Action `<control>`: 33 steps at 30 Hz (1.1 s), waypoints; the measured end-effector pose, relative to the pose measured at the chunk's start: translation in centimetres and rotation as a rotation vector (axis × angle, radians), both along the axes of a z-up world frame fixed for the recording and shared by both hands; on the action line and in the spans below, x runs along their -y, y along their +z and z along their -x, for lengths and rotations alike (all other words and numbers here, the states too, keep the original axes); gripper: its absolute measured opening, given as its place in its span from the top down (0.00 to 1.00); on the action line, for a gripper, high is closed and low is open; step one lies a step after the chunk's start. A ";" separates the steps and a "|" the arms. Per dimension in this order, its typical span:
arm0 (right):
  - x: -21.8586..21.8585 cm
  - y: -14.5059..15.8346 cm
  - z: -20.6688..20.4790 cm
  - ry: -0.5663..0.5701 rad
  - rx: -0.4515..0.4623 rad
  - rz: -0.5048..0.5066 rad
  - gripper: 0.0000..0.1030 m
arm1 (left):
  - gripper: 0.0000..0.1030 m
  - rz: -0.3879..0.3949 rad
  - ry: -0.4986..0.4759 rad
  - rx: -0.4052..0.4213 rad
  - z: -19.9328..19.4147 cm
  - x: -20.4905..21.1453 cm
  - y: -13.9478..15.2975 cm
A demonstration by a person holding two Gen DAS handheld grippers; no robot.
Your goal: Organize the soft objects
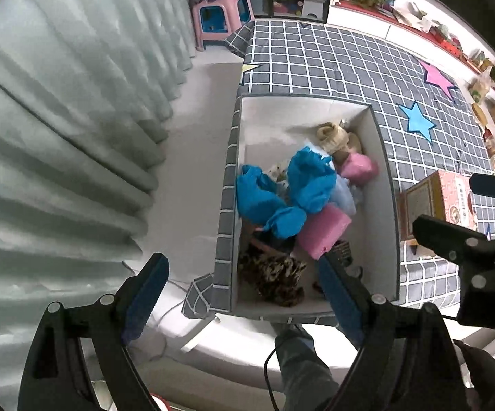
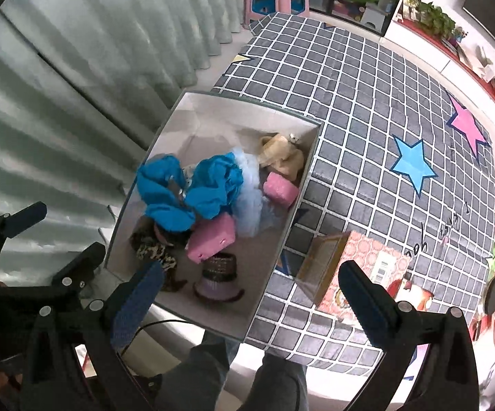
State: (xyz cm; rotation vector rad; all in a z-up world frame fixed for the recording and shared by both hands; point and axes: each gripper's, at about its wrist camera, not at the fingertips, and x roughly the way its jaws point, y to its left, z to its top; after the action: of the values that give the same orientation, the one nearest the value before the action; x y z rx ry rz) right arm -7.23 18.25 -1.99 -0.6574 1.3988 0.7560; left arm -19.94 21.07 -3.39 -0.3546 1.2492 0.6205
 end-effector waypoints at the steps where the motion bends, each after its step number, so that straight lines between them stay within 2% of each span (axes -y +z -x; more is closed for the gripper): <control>1: 0.0 0.0 0.2 -0.001 0.000 -0.002 0.00 | 0.12 -0.002 -0.002 0.000 0.2 0.1 0.0; 10: -0.3 0.8 1.7 0.010 0.015 -0.014 0.00 | 0.12 -0.038 -0.035 0.019 1.0 0.9 1.1; 33: -0.4 2.2 3.9 0.031 0.040 -0.035 0.00 | 0.12 -0.035 -0.033 0.015 2.1 1.4 1.5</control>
State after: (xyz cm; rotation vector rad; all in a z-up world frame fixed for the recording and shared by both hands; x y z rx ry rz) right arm -11.17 18.61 0.19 -0.6650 1.3387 0.7855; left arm -22.07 19.67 -1.94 -0.3083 1.2258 0.6098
